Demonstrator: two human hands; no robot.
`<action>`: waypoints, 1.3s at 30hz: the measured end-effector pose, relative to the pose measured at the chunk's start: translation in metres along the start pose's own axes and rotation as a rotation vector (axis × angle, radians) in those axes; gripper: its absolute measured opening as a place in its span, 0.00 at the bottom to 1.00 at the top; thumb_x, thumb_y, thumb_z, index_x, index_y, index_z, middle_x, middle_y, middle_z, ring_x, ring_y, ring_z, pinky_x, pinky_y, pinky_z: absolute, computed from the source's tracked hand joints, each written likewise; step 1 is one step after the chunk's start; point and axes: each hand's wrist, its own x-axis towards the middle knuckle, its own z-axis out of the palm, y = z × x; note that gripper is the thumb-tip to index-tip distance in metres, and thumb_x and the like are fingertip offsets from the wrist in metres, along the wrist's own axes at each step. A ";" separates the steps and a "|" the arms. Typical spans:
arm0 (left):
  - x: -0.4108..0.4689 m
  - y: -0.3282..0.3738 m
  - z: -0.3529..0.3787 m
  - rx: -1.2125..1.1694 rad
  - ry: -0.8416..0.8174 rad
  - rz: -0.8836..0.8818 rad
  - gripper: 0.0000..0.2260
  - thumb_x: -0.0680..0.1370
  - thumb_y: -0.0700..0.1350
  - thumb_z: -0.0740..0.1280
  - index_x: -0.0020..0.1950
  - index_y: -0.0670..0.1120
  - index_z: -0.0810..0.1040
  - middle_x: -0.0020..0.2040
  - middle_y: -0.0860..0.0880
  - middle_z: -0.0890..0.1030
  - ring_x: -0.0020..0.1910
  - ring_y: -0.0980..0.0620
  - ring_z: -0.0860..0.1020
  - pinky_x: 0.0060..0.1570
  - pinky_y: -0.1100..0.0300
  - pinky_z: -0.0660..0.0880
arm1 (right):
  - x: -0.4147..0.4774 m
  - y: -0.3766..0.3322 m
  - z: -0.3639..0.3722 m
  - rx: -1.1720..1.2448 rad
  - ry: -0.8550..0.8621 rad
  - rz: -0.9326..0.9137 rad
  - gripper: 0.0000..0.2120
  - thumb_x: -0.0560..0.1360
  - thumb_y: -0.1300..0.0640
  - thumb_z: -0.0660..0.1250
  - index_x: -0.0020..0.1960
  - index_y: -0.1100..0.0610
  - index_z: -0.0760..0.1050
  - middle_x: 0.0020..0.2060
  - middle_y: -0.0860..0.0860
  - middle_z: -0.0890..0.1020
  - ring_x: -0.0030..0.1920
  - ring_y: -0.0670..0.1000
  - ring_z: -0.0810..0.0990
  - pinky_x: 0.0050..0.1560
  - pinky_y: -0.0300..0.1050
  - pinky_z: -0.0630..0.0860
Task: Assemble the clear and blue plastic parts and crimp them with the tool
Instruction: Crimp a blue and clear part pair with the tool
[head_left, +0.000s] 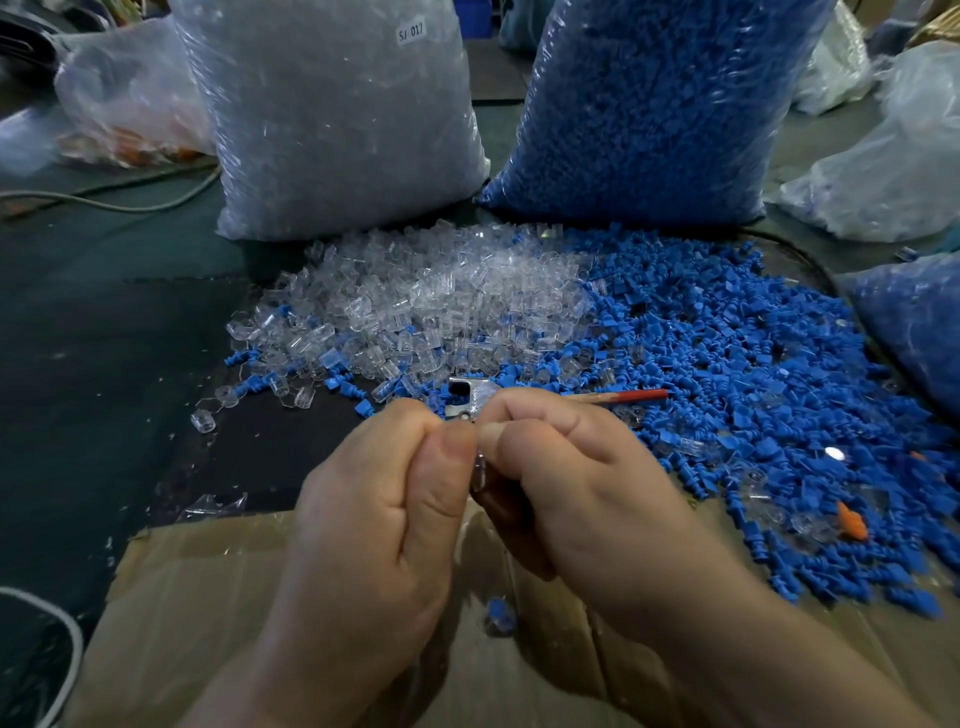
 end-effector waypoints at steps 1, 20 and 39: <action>0.001 -0.001 -0.002 0.043 -0.017 0.024 0.20 0.83 0.56 0.56 0.37 0.45 0.71 0.32 0.53 0.71 0.32 0.55 0.71 0.30 0.66 0.66 | 0.001 -0.001 -0.001 0.079 -0.041 0.089 0.11 0.70 0.53 0.59 0.29 0.52 0.70 0.24 0.46 0.69 0.23 0.45 0.65 0.25 0.39 0.61; 0.001 -0.007 -0.014 0.001 -0.173 0.005 0.05 0.77 0.55 0.63 0.52 0.59 0.74 0.46 0.58 0.79 0.43 0.56 0.79 0.39 0.70 0.72 | -0.001 -0.002 -0.012 0.346 -0.153 0.416 0.08 0.66 0.52 0.59 0.29 0.51 0.69 0.23 0.49 0.66 0.19 0.48 0.58 0.21 0.33 0.57; 0.003 -0.014 -0.028 -0.077 -0.356 -0.195 0.06 0.70 0.53 0.71 0.46 0.59 0.79 0.39 0.57 0.83 0.34 0.59 0.81 0.31 0.71 0.75 | 0.001 -0.006 -0.037 -0.024 0.190 0.008 0.16 0.74 0.46 0.60 0.32 0.54 0.72 0.25 0.50 0.71 0.25 0.49 0.68 0.24 0.43 0.66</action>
